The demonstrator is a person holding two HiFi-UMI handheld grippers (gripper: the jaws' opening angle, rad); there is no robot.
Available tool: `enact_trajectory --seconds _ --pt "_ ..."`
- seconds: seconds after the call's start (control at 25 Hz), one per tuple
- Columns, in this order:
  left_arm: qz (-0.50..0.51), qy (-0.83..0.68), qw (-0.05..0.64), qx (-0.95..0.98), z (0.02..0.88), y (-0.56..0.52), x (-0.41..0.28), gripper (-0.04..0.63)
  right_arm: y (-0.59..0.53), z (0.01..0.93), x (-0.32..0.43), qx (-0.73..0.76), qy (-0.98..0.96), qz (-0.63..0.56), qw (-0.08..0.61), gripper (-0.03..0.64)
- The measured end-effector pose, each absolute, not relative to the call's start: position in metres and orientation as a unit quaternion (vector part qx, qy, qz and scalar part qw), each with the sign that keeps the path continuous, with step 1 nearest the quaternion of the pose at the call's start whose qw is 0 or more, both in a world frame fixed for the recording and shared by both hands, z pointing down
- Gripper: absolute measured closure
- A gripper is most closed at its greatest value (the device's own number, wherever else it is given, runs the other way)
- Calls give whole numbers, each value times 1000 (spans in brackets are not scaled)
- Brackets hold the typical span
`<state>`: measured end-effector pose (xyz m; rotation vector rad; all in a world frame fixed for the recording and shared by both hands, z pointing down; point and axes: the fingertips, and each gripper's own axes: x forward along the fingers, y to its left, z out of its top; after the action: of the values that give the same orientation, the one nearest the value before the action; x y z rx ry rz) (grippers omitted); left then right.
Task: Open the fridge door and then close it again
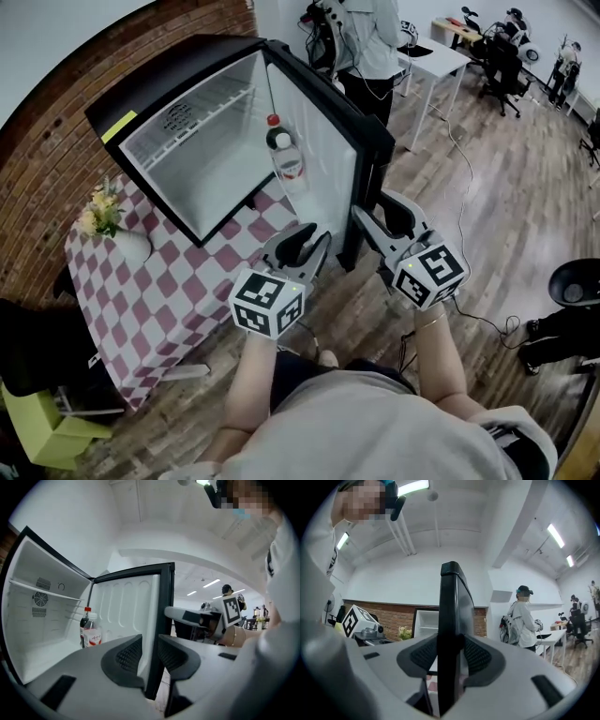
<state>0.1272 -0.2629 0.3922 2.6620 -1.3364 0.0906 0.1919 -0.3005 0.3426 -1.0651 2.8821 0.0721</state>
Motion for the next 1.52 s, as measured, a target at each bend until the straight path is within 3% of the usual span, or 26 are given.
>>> enact_trajectory --seconds 0.6,1.52 --pt "20 -509 95 855 396 -280 75 572 -330 345 241 -430 902 -5 47 466" --pt "36 -519 129 844 419 -280 69 577 -348 340 266 -468 881 -11 65 466"
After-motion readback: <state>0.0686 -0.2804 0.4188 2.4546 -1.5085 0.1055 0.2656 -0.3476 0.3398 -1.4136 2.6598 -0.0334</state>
